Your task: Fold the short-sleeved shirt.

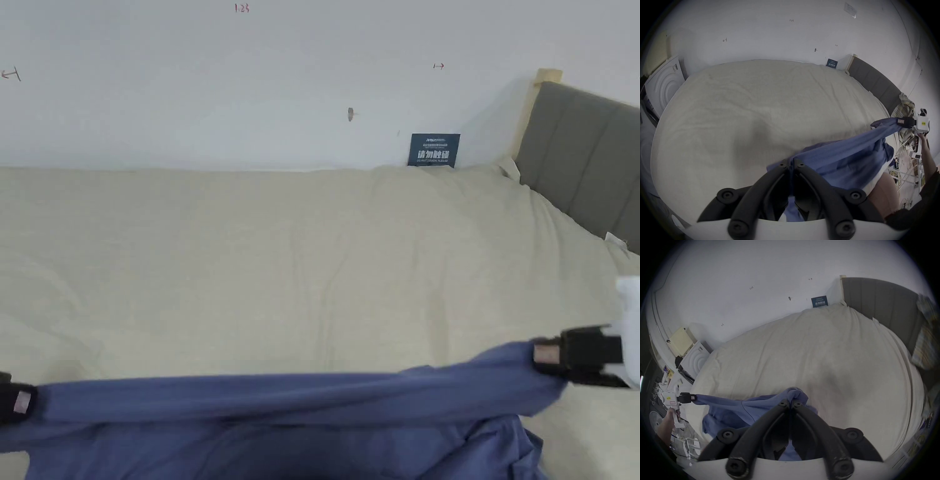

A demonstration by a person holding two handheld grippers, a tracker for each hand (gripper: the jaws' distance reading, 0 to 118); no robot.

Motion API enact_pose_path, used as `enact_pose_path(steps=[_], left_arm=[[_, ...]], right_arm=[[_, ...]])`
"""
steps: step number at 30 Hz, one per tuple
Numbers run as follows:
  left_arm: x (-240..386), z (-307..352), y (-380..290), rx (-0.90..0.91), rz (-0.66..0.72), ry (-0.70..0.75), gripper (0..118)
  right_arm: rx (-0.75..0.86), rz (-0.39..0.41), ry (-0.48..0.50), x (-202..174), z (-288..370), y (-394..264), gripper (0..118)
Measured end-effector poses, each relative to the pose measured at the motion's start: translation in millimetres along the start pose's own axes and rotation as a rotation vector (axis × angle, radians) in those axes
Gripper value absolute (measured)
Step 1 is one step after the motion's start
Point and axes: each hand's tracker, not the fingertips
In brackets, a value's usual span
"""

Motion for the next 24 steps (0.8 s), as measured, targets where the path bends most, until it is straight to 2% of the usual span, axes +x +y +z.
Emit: enact_pose_path(steps=[4, 8, 10, 15, 17, 18, 19, 20, 21, 22, 23, 24], left_arm=[[4.5, 13.3, -49.9, -0.012, 0.012, -0.011, 4], [2.3, 1.0, -90.3, -0.053, 0.075, -0.006, 4], [1.8, -9.4, -104.3, -0.079, 0.079, -0.003, 4], [1.7, -26.7, -122.5, -0.102, 0.082, 0.04, 4], [4.9, -29.0, -123.8, -0.104, 0.083, 0.056, 6], [6.6, -27.5, -122.8, -0.102, 0.083, 0.063, 15], [7.8, -25.3, -121.0, -0.096, 0.08, 0.067, 31], [9.6, -21.1, -118.9, -0.087, 0.065, 0.08, 69], [11.0, -16.2, -116.8, -0.08, 0.055, 0.095, 100], [12.1, -11.7, -115.9, -0.071, 0.051, 0.096, 118], [13.4, -4.6, -115.9, -0.049, 0.057, 0.084, 115], [15.9, 6.7, -112.7, 0.061, 0.034, 0.05, 115]], right_arm=[[-0.051, -0.014, -0.017, 12.5, 5.6, -53.3, 0], [-0.103, -0.05, -0.062, 25.2, -16.1, -87.7, 0], [-0.111, -0.065, -0.082, 30.0, -28.6, -95.8, 0], [-0.17, -0.043, -0.165, 35.0, -50.8, -105.0, 0], [-0.167, -0.033, -0.18, 30.8, -51.4, -104.3, 4], [-0.162, -0.023, -0.186, 28.3, -49.2, -102.6, 15], [-0.151, -0.005, -0.186, 25.6, -44.8, -100.4, 38], [-0.137, 0.022, -0.189, 22.0, -40.1, -98.3, 79], [-0.103, 0.052, -0.209, 18.2, -33.8, -96.2, 103], [-0.066, 0.073, -0.214, 14.5, -25.7, -96.8, 110], [-0.012, 0.08, -0.182, 10.1, -15.2, -95.4, 110], [0.035, 0.083, -0.162, 5.7, -7.3, -94.5, 110]])
